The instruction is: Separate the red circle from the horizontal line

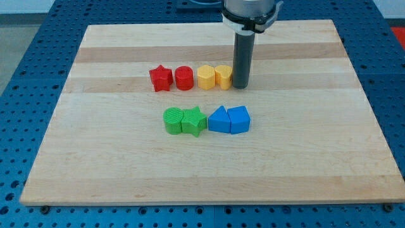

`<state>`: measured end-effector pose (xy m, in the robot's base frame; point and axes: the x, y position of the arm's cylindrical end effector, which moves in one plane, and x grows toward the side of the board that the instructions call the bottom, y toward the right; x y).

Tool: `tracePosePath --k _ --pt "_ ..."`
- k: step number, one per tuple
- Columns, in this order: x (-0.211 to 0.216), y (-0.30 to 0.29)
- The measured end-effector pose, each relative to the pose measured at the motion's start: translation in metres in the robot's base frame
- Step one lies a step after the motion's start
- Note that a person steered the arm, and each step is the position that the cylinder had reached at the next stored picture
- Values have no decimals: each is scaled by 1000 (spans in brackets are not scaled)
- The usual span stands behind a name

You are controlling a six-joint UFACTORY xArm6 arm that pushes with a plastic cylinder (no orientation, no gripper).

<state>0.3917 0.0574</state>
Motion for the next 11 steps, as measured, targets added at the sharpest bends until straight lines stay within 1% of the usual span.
tracePosePath --k 1,2,3,6,7,8,9,11 --pt "2 0" --pt "19 -1" --pt "22 -13" --pt "26 -108" --pt "25 -116" --pt "25 -112" --pt "21 -112" --pt "-23 -111"
